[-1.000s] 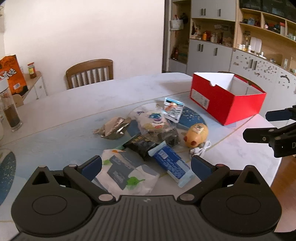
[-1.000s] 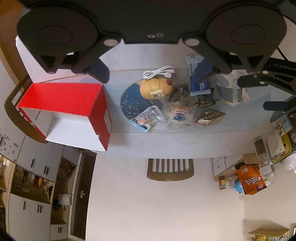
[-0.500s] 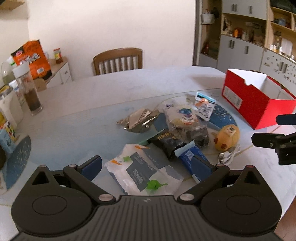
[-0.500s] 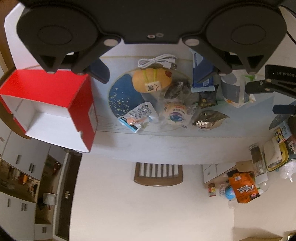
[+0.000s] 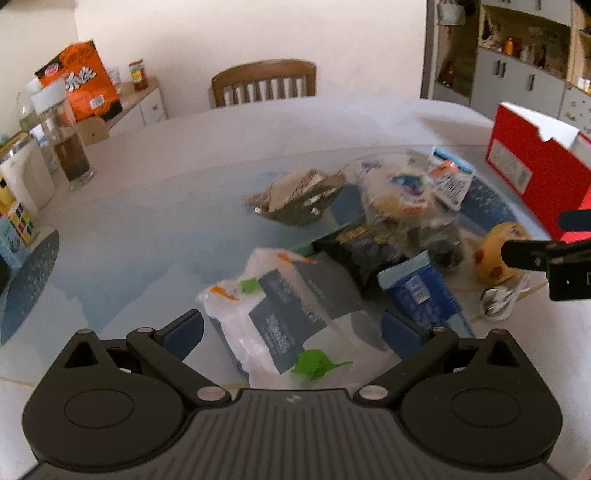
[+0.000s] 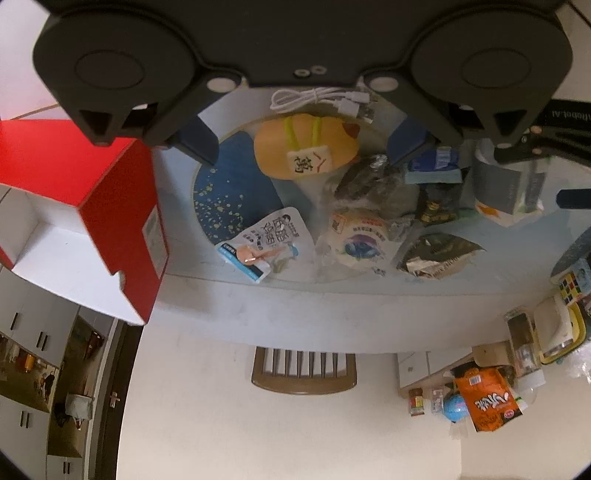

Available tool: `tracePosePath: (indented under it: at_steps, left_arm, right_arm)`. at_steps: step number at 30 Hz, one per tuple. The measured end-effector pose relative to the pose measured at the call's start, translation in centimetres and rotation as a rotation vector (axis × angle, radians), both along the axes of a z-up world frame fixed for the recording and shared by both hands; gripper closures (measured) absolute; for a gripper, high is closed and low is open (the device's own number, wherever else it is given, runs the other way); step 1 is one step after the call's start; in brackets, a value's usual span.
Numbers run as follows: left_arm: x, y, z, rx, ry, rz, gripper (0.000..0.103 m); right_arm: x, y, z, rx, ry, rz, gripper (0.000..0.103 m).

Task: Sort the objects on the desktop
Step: 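Close the right gripper on the yellow bread toy while the left gripper grasps the white tissue bag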

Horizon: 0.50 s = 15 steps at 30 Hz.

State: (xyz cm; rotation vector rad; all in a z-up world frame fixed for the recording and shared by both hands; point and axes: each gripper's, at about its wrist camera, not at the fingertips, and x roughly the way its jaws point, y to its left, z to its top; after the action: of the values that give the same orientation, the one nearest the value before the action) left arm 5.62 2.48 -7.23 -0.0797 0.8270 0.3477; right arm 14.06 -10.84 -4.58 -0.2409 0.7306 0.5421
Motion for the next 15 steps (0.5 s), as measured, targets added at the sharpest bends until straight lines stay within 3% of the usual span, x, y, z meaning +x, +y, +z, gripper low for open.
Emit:
tracePosePath:
  at_steps: [15]
  left_arm:
    - [1.0, 0.3, -2.5, -0.025, 0.036, 0.013, 0.0]
  right_arm:
    - [1.9, 1.2, -2.7, -0.053, 0.039, 0.037, 0.007]
